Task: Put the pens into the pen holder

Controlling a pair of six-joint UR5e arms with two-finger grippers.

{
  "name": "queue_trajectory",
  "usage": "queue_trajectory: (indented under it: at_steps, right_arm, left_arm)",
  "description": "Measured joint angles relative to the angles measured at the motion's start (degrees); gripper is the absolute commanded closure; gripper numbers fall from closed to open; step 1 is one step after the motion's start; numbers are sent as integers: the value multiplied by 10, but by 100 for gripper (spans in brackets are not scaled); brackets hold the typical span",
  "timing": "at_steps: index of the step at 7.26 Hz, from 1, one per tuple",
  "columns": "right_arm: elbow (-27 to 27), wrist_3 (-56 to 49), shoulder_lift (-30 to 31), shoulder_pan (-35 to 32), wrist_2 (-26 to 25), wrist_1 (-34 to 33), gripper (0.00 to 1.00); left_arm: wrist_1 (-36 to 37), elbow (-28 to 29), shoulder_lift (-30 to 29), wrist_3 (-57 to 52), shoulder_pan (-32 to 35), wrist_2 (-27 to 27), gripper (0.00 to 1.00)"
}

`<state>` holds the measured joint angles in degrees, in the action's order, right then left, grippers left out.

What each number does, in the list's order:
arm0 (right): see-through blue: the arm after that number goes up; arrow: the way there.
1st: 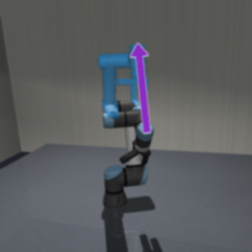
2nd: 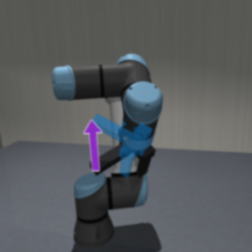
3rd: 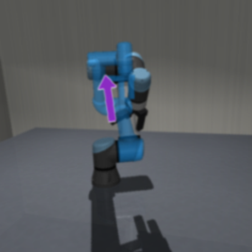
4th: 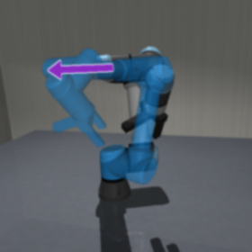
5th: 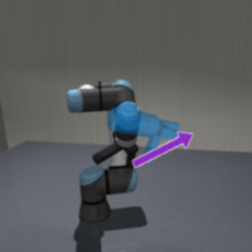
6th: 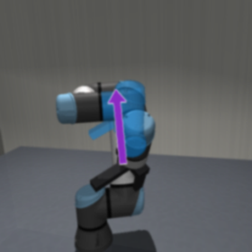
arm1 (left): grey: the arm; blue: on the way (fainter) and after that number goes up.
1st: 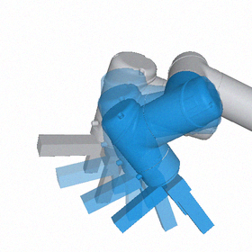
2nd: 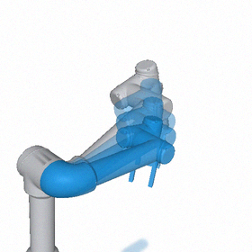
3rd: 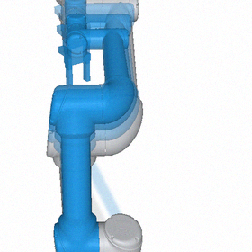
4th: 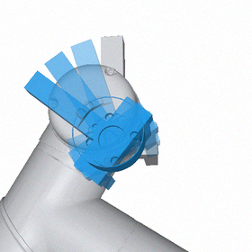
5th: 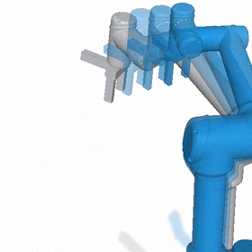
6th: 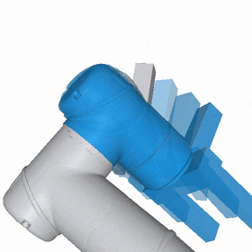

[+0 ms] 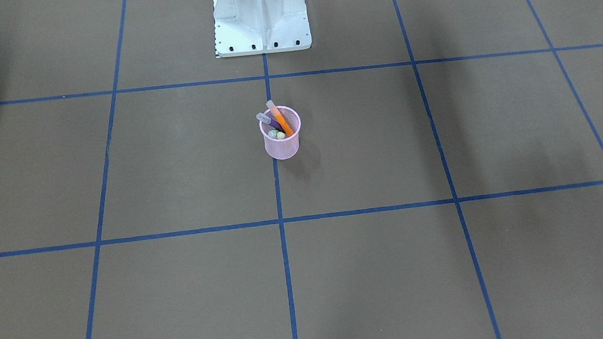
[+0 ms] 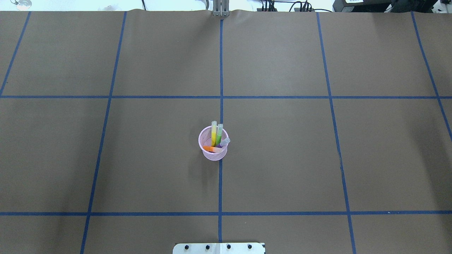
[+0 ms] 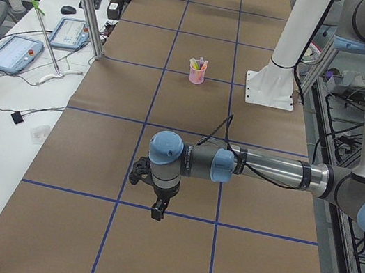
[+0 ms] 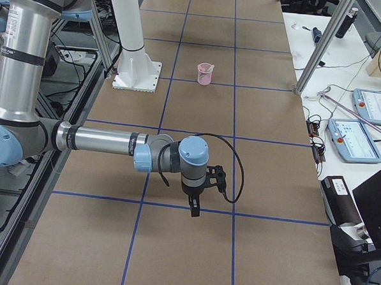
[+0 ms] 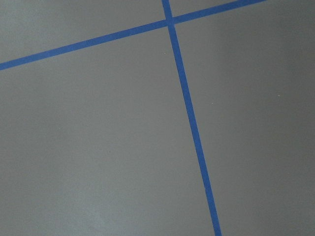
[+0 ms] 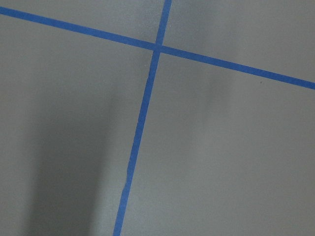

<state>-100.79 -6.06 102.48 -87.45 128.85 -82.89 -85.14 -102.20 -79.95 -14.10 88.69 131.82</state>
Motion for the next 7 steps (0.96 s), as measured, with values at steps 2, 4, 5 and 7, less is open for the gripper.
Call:
queue_trajectory:
  at_steps: [2, 4, 5, 7]
  right_arm:
    - [0, 0, 0, 0, 0, 0, 0]
    - [0, 0, 0, 0, 0, -1, 0]
    - [0, 0, 0, 0, 0, -1, 0]
    - [0, 0, 1, 0, 0, -1, 0]
  left_arm:
    - [1, 0, 1, 1, 1, 0, 0]
    - [-1, 0, 1, 19, 1, 1, 0]
    - [-3, 1, 1, 25, 1, 0, 0]
    - [-4, 14, -4, 30, 1, -2, 0]
